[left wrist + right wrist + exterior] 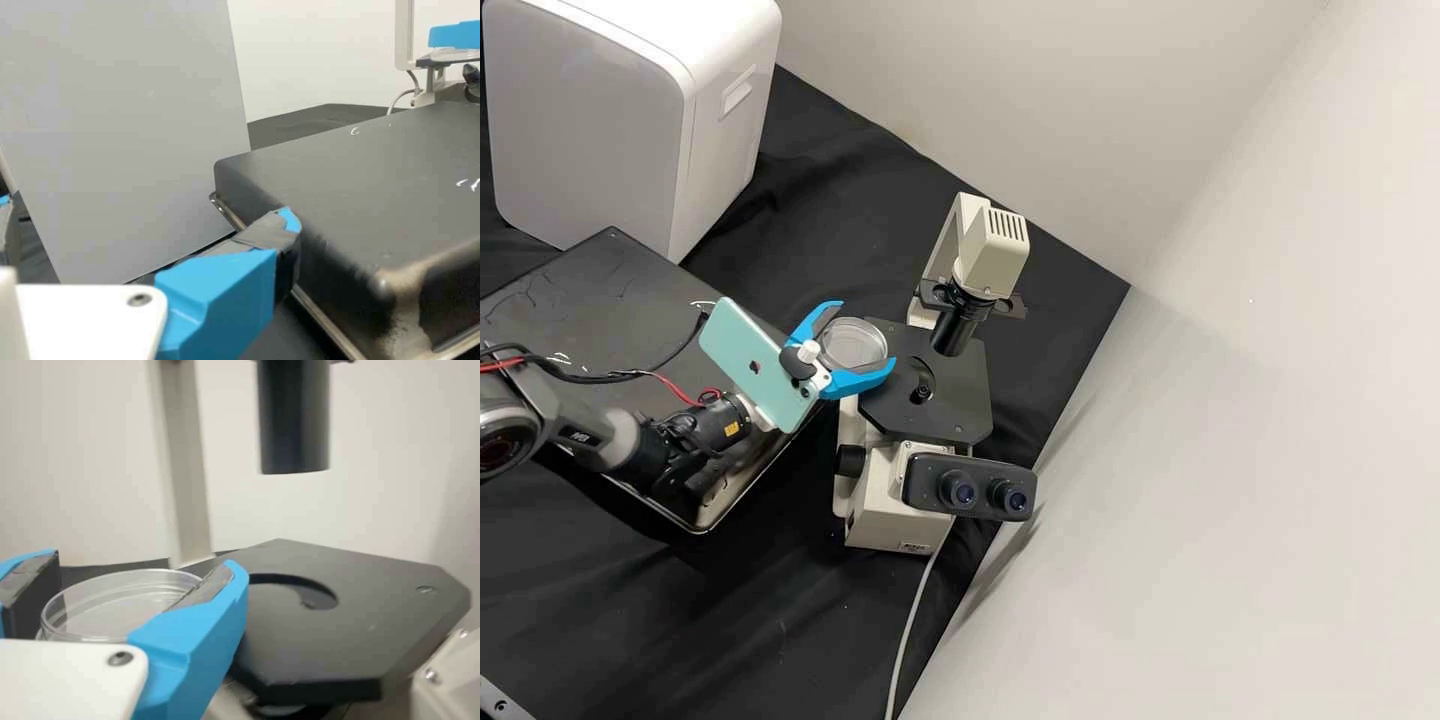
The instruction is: Place the petri dish on the bench
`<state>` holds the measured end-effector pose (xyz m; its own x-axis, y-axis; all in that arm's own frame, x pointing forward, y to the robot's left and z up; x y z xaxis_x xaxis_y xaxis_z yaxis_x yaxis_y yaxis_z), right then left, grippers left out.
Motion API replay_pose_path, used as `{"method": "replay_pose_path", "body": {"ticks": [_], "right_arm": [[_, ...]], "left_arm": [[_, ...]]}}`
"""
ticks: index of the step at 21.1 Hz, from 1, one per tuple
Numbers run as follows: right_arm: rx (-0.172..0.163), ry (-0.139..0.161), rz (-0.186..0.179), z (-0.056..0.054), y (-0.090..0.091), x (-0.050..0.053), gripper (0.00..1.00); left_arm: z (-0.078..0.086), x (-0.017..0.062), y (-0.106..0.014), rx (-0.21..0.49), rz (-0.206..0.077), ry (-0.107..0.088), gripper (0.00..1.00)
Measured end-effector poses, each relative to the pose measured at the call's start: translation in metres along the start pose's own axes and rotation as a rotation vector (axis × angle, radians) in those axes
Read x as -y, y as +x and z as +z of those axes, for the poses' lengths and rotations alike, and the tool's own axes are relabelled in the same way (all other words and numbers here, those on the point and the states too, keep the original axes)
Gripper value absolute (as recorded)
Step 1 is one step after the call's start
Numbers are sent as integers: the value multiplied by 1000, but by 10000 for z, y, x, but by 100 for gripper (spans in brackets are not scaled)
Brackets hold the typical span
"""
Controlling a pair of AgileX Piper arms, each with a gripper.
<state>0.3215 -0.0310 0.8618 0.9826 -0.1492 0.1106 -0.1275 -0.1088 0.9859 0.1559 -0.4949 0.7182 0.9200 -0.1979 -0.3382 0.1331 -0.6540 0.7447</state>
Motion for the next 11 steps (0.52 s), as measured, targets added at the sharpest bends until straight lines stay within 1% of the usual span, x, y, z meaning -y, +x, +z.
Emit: {"method": "replay_pose_path", "body": {"ticks": [2, 4, 6, 7, 9, 11], "right_arm": [[-10, -6, -23, -43, -118, 35, 0], [-31, 3, -44, -93, -225, 69, 0], [-20, 15, -72, -101, -320, 110, 0], [-24, 17, -83, -113, -363, 131, 0], [-33, 20, -92, -147, -437, 149, 0], [-51, 15, -100, -190, -499, 160, 0]], "left_arm": [[0, 0, 0, 0, 0, 0, 100], [0, 0, 0, 0, 0, 0, 100], [0, 0, 0, 0, 0, 0, 100], [0, 0, 0, 0, 0, 0, 100], [0, 0, 0, 0, 0, 0, 100], [0, 0, 0, 0, 0, 0, 100]]}}
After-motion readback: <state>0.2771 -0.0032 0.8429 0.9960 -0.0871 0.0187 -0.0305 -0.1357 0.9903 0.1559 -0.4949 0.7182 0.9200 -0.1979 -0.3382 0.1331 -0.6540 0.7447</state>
